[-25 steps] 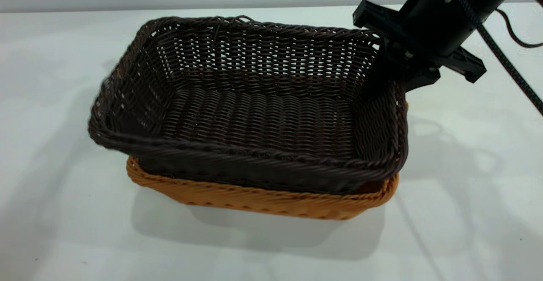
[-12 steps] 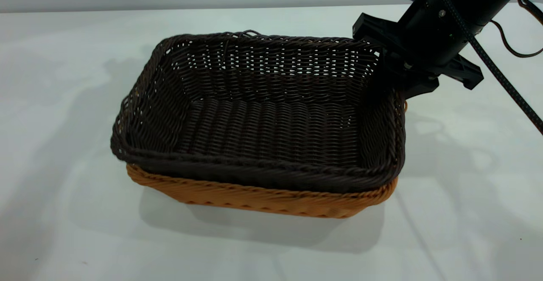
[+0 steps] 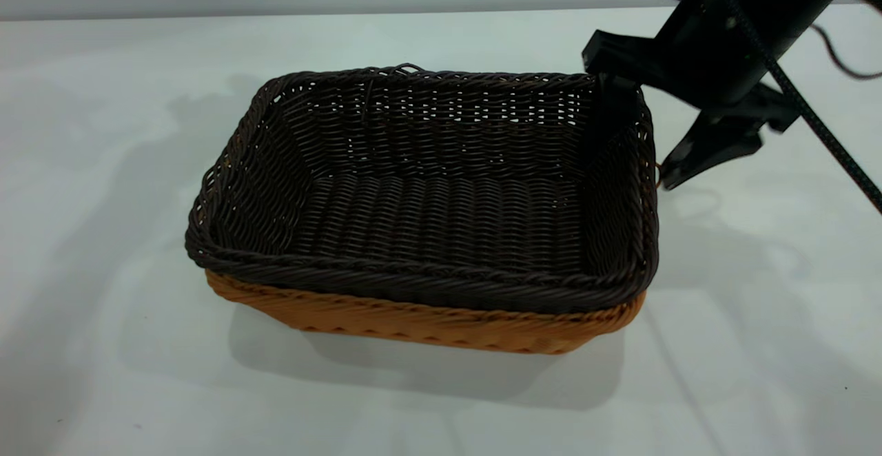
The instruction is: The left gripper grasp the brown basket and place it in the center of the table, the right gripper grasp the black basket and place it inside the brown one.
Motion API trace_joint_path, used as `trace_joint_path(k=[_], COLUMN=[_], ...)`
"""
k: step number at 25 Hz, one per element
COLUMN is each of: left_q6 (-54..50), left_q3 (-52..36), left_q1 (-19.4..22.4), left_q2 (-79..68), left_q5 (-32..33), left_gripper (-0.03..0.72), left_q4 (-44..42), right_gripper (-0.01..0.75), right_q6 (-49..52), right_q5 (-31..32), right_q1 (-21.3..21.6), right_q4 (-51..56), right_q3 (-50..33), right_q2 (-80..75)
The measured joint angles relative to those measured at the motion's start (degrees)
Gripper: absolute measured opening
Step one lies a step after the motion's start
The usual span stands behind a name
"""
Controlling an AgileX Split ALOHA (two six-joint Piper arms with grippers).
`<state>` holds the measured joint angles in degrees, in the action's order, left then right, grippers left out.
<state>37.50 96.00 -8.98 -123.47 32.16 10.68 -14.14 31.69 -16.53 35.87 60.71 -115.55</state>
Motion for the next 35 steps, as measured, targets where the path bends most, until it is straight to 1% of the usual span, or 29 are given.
trace_joint_path(k=[2, 6, 8, 12, 14, 18, 23, 26, 32, 35], left_q6=[-1.16, -2.81, -3.77, -7.18, -9.88, -16.41, -25.11, -29.92, -33.29, -35.05], left_q3=[0.00, 0.00, 0.00, 0.00, 0.00, 0.00, 0.00, 0.00, -0.44, -4.02], left_q1=[0.00, 0.00, 0.00, 0.00, 0.00, 0.00, 0.00, 0.00, 0.00, 0.00], left_q2=[0.60, 4.82, 8.21, 15.22, 18.81, 26.51, 34.63, 38.02, 42.56, 45.16], left_q5=[0.15, 0.63, 1.93, 6.67, 10.30, 17.38, 27.83, 34.53, 34.69, 34.69], left_gripper=[0.549, 0.549, 0.549, 0.549, 0.549, 0.549, 0.549, 0.549, 0.549, 0.549], left_q4=[0.05, 0.05, 0.05, 0.05, 0.05, 0.05, 0.05, 0.05, 0.08, 0.47], right_gripper=[0.626, 0.628, 0.624, 0.605, 0.595, 0.590, 0.591, 0.591, 0.591, 0.591], right_q6=[0.39, 1.44, 1.58, 1.64, 1.64, 0.81, -1.00, -1.00, -0.42, 0.48], right_q5=[-1.06, -2.01, -2.07, -1.50, -0.26, 6.73, 19.42, 24.85, 32.70, 37.09], right_q1=[0.17, 2.07, 3.42, 4.50, 4.50, 4.50, 4.45, 4.45, 4.45, 4.45], right_q4=[-3.63, -9.02, -10.83, -15.32, -16.83, -18.04, -18.51, -18.51, -17.09, -17.01], right_q3=[0.00, 0.00, 0.00, 0.00, 0.00, 0.00, 0.00, -0.05, -0.69, -3.48], right_q2=[2.83, 11.25, 16.41, 28.52, 34.64, 47.22, 60.80, 68.17, 82.74, 88.68])
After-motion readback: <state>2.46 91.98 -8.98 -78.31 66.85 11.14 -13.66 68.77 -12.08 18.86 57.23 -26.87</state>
